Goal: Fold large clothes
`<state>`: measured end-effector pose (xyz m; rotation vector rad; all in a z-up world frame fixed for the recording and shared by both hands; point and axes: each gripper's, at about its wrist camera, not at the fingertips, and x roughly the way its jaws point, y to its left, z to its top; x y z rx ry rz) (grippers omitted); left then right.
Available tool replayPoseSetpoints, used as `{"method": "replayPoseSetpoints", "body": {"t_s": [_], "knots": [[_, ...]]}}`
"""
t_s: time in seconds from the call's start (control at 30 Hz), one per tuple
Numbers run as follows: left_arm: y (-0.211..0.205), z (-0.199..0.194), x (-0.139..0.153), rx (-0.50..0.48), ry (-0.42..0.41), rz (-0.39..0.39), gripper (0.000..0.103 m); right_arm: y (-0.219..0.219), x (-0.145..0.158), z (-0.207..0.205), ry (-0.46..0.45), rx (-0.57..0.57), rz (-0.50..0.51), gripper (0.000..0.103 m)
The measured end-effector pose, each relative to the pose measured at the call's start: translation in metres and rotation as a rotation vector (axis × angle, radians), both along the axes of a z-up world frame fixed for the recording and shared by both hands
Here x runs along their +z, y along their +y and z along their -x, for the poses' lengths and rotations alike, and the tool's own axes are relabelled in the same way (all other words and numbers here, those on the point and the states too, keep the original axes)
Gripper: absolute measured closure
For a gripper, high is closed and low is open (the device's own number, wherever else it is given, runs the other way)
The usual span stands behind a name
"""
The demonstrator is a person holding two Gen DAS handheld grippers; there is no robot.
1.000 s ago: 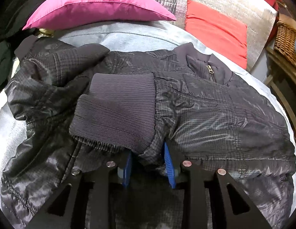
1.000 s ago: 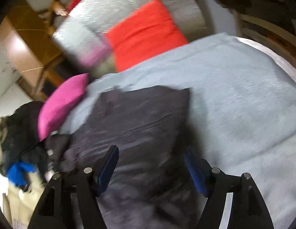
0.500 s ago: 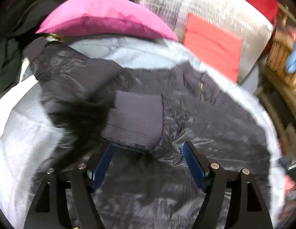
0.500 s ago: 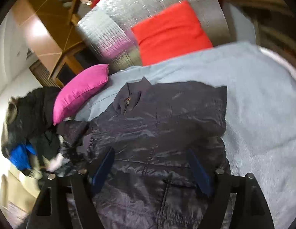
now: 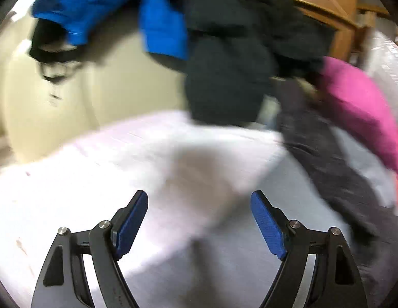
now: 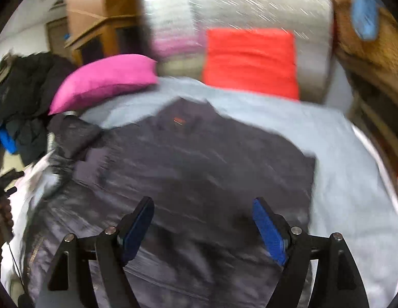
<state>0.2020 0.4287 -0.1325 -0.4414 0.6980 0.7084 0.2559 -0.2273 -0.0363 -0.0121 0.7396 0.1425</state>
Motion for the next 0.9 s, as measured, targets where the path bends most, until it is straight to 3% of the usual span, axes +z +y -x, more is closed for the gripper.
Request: {"method": "replayPoseSetpoints", "body": {"t_s": [0.17,0.2,0.3,0.47,0.6,0.7,0.8,0.9], "knots": [[0.018,0.001,-0.023,-0.004,0.027,-0.093,0.020,0.100,0.032,-0.011,-0.040,0.178,0.066,0.021],[0.019,0.002,-0.029,-0.003,0.034,-0.100,0.016,0.122,0.034,-0.015,-0.040,0.208,0.085,0.021],[0.046,-0.003,-0.066,-0.019,0.112,0.085,0.005,0.193,0.033,-0.028,-0.043,0.297,0.147,0.021],[0.045,0.005,-0.066,-0.043,0.031,0.085,0.001,0.309,0.021,-0.062,-0.022,0.426,0.205,0.021],[0.051,0.023,-0.068,-0.047,-0.098,0.129,0.000,0.397,0.002,-0.101,0.001,0.478,0.239,0.021],[0.047,0.023,-0.069,-0.044,-0.086,0.104,0.000,0.439,-0.024,-0.122,0.042,0.494,0.300,0.021],[0.048,0.022,-0.074,-0.043,-0.095,0.100,0.000,0.493,-0.066,-0.137,0.041,0.534,0.497,0.021],[0.046,0.019,-0.073,-0.043,-0.103,0.099,0.000,0.519,-0.090,-0.154,0.035,0.508,0.579,0.021]]}}
